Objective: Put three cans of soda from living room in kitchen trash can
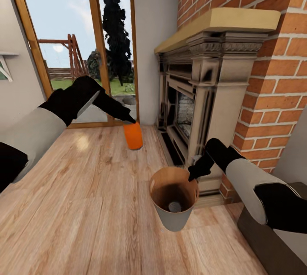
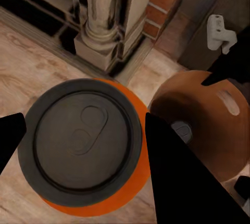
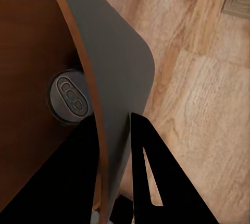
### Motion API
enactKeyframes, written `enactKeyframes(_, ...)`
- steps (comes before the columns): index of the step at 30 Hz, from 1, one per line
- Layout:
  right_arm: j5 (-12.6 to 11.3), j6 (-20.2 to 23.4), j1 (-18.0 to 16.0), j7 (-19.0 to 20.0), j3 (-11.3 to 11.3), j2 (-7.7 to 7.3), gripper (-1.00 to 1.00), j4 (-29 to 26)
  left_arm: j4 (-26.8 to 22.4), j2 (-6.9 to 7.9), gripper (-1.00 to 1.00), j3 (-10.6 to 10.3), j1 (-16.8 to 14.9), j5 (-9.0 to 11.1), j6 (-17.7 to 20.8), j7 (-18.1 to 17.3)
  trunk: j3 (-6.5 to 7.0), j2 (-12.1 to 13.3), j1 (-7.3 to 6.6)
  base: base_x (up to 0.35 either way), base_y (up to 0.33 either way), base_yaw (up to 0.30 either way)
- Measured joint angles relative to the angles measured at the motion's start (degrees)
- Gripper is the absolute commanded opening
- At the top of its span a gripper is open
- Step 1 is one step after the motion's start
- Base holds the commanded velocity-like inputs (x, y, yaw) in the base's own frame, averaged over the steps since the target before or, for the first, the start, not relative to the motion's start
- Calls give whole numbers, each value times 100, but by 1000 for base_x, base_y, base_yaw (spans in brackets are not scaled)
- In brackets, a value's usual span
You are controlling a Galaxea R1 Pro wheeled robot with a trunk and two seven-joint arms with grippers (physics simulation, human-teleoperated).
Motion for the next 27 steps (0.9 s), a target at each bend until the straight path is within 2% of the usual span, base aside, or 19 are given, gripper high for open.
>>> enactKeyframes(1, 4, -6, -9, -2, -3, 7, -100, 12, 8, -56, -100, -46, -9, -13, 0, -6, 18, 40, -22, 0, 0, 0)
enactKeyframes(3, 54, -22, -47, -10, 25, 56, -100, 48, 24, -276, -100, -307, -30, -6, 0, -24, 53, 121, -66, 0, 0, 0)
enactKeyframes(6, 28, -18, -119, -42, 7, 112, -100, 82, 32, -426, -100, -534, -38, -14, 0, -33, 108, 241, -132, 0, 0, 0)
enactKeyframes(7, 11, -5, -166, -80, 2, 149, -100, 139, 33, -544, -100, -634, -39, -5, 0, -36, 125, 281, -154, 0, 0, 0)
enactKeyframes(15, 47, -23, -315, -171, -4, 221, -100, 288, 35, -1026, -100, -907, -12, -16, 0, -35, 269, 602, -329, 0, 0, 0)
enactKeyframes(18, 59, -40, -395, -202, -192, 226, -100, 310, -7, -1267, -100, -978, 2, -4, 0, -25, 324, 722, -395, 0, 0, 0)
enactKeyframes(21, -27, 12, -411, -246, -273, 240, -100, 317, -22, -1367, -100, -990, 13, -17, 0, -7, 377, 842, -461, 0, 0, 0)
enactKeyframes(24, 56, -31, -440, -302, -266, 249, -100, 318, -35, -1404, -100, -997, 95, -24, 0, 4, 413, 924, -505, 0, 0, 0)
enactKeyframes(27, 85, -36, -490, -325, -282, 261, -100, 321, -38, -1405, -100, -1001, 345, -22, 0, 70, 412, 925, -505, 0, 0, 0)
